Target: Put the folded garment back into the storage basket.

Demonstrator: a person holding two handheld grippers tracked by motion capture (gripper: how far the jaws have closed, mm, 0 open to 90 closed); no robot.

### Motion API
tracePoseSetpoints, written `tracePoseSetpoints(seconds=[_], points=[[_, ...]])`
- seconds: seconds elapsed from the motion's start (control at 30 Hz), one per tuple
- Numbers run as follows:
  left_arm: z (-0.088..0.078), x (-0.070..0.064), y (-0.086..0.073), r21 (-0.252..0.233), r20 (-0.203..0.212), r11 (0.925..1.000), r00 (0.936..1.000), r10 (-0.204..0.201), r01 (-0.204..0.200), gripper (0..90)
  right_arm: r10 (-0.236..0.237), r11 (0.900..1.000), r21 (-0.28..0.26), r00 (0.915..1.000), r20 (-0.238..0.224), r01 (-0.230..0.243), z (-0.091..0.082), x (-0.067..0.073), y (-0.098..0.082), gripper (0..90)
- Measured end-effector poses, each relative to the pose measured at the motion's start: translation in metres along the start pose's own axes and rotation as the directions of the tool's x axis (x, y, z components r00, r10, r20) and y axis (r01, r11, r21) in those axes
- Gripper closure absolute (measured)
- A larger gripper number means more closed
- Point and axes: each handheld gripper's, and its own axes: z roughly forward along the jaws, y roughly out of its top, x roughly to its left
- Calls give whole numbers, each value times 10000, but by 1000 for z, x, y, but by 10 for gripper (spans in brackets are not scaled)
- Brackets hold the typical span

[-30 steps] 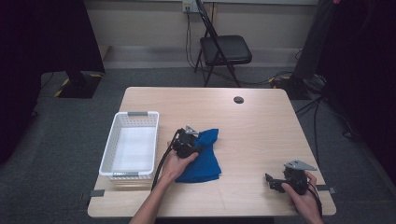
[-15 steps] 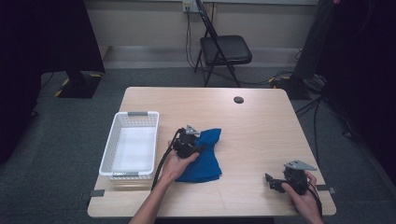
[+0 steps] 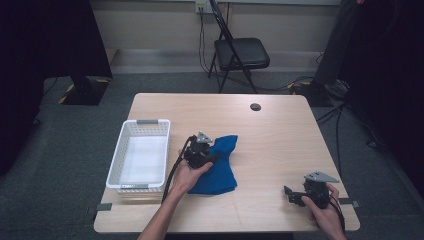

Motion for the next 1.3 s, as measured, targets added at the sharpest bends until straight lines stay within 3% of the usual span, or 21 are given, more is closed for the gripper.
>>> tracePoseSetpoints(seconds=[1.3], points=[[-29,-11,14,-769,-109,9952,9981,603,-609,743,-8,10000,-1,10000,-7,8,0,0,0,81]])
